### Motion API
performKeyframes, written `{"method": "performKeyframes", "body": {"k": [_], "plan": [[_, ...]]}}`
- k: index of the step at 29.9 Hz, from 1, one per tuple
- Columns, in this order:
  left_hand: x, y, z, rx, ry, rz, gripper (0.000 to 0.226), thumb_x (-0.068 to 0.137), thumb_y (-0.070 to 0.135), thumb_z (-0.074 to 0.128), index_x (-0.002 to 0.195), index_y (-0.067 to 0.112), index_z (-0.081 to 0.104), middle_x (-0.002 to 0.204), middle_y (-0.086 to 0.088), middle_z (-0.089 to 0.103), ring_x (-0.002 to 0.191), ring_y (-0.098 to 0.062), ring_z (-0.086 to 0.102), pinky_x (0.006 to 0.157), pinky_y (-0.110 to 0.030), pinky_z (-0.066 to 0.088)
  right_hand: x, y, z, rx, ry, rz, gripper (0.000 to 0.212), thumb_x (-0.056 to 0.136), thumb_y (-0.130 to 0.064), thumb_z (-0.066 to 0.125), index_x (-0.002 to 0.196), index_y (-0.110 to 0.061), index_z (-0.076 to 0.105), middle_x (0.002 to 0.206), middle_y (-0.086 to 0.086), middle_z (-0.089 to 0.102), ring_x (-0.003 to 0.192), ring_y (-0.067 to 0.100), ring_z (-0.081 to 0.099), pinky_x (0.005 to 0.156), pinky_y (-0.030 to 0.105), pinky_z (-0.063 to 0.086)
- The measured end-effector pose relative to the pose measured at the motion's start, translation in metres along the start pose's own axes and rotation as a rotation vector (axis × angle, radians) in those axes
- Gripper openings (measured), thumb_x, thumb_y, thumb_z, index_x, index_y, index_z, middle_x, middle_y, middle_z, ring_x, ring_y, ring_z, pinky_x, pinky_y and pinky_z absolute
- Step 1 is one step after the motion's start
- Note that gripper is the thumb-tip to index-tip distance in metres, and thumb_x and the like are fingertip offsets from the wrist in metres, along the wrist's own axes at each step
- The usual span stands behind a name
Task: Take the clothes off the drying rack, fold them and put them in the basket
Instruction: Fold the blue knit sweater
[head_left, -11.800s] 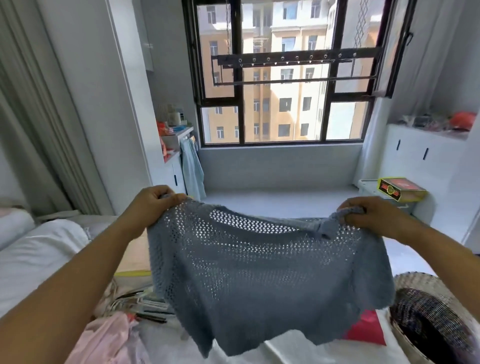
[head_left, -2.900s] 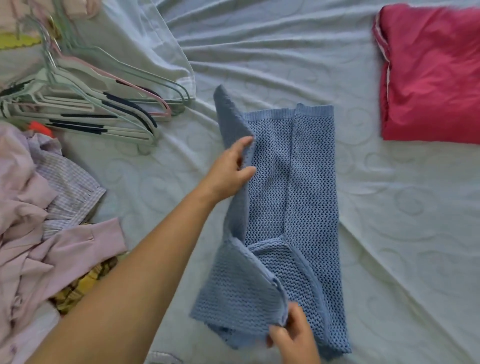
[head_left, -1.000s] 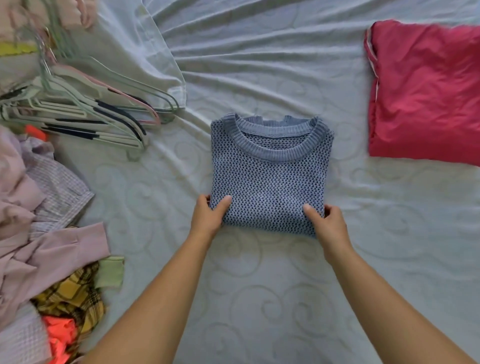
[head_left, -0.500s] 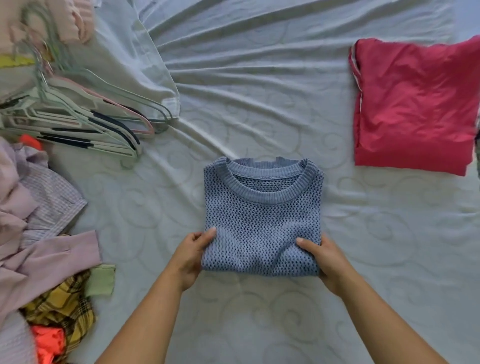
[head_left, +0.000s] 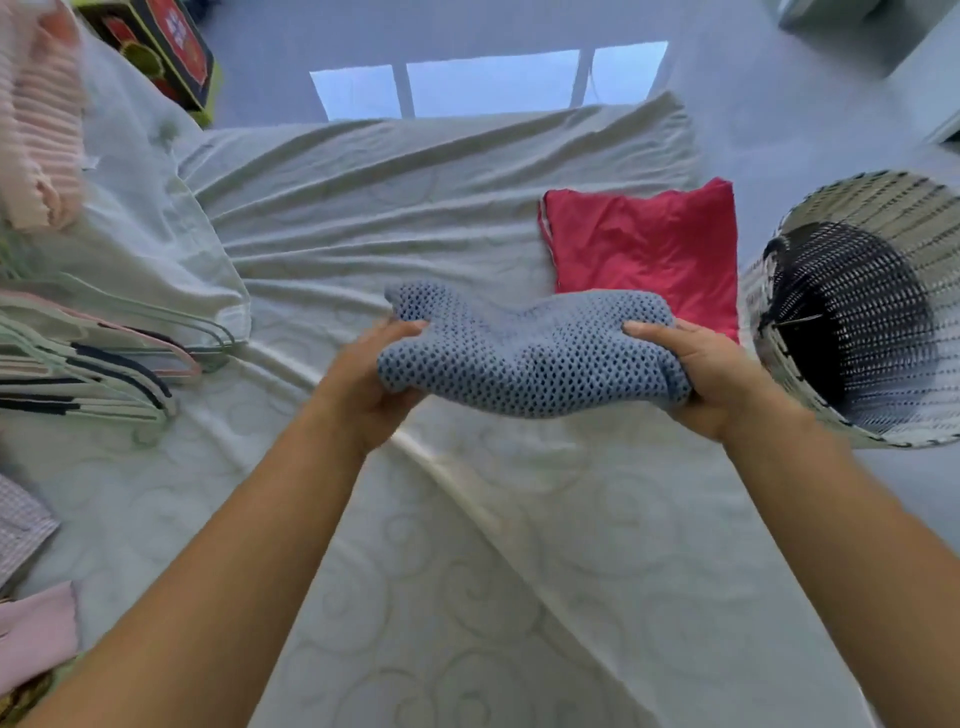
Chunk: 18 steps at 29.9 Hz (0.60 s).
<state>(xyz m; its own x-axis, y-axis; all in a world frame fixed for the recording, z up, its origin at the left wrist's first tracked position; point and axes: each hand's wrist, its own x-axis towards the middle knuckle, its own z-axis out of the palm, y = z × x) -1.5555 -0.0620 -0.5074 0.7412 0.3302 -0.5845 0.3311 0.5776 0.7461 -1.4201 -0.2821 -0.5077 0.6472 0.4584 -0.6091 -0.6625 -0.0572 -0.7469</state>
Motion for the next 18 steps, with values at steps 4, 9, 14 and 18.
{"method": "performKeyframes", "body": {"k": [4,9,14,18], "plan": [[0.043,0.024,0.073,-0.055,-0.109,0.109,0.029,0.094,0.004,0.042,0.122,0.009,0.05,0.088,-0.006,0.064,0.065,-0.013,0.065,0.056,-0.024,0.054,0.009,-0.07,-0.043,-0.053,0.066,-0.173,0.033,0.075,-0.01,0.066,0.106,-0.007,0.058,0.079,0.003,0.073,0.067,0.017,0.07,0.055,0.028,0.057],[0.092,-0.014,0.115,0.171,-0.037,0.072,0.034,0.097,0.012,0.044,0.131,0.014,0.041,0.103,-0.005,0.06,0.077,-0.016,0.06,0.063,-0.029,0.052,0.034,-0.076,-0.106,-0.149,0.195,-0.182,0.027,0.088,-0.023,0.057,0.109,-0.007,0.057,0.093,0.005,0.069,0.072,0.015,0.069,0.058,0.027,0.056],[0.097,-0.105,0.102,0.438,0.042,-0.242,0.055,0.095,0.016,0.049,0.144,0.013,0.024,0.114,-0.009,0.052,0.078,-0.018,0.057,0.062,-0.025,0.04,0.071,0.015,-0.156,-0.307,0.422,0.031,0.058,0.093,-0.029,0.053,0.142,-0.008,0.029,0.136,0.006,0.044,0.115,0.024,0.05,0.093,0.039,0.041],[0.087,-0.135,0.105,0.404,-0.088,-0.22,0.05,0.094,0.016,0.051,0.14,0.021,0.031,0.133,-0.003,0.046,0.1,-0.021,0.054,0.075,-0.03,0.047,0.084,0.054,-0.165,-0.363,0.49,-0.065,0.041,0.094,-0.016,0.051,0.133,-0.009,0.039,0.122,0.005,0.051,0.108,0.023,0.051,0.087,0.041,0.045]]}}
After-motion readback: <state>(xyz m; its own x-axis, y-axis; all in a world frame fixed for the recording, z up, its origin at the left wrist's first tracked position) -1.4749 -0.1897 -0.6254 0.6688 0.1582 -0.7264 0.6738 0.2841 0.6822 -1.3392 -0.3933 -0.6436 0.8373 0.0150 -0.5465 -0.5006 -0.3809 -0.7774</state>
